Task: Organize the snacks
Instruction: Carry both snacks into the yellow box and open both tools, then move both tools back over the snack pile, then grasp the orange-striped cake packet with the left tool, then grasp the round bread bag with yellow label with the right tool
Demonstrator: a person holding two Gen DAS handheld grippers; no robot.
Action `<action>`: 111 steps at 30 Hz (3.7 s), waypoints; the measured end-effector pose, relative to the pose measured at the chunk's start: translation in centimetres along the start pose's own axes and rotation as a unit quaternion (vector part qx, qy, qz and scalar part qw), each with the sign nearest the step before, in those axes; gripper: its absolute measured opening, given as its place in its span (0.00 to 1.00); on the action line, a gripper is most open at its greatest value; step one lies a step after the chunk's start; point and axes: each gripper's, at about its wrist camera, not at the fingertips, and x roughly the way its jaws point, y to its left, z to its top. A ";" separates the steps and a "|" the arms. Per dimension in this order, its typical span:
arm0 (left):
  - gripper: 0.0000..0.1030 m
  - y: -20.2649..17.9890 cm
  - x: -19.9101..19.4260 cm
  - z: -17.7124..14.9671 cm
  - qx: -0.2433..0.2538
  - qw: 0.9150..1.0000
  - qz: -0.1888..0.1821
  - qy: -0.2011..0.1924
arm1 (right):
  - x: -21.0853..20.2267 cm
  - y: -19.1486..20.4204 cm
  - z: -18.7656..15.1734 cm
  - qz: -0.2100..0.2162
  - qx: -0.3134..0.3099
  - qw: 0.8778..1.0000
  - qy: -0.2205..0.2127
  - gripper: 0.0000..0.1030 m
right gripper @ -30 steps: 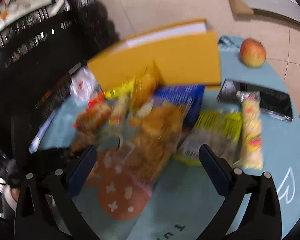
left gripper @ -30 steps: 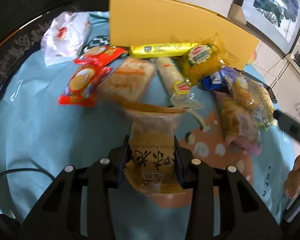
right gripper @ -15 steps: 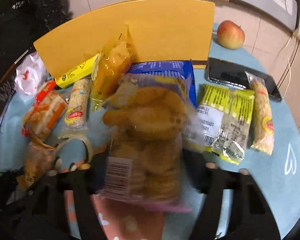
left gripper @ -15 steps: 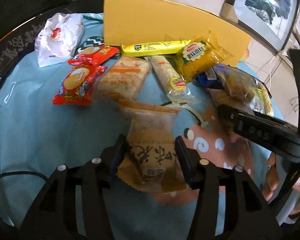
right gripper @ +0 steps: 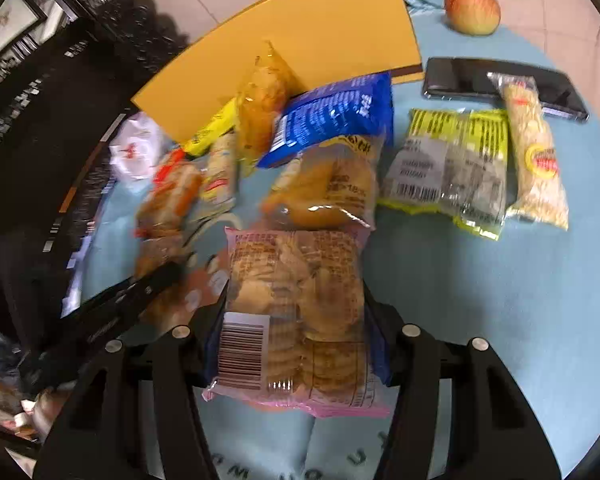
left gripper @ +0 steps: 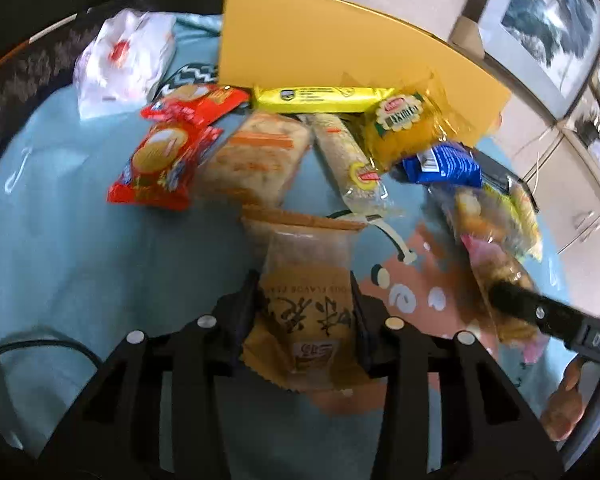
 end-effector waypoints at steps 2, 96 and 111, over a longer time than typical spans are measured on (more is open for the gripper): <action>0.40 0.0 -0.6 0.0 0.002 1.000 0.020 -0.002 | -0.7 -0.1 -0.2 0.028 0.002 1.000 0.003 0.56; 0.44 -1.9 1.1 3.8 0.039 0.996 0.057 -0.057 | -3.2 -2.9 6.9 -0.035 0.005 0.990 -0.137 0.99; 0.45 -2.2 2.3 2.0 0.037 0.997 0.056 -0.033 | 5.1 2.5 4.0 -0.144 -0.184 0.971 -0.039 0.78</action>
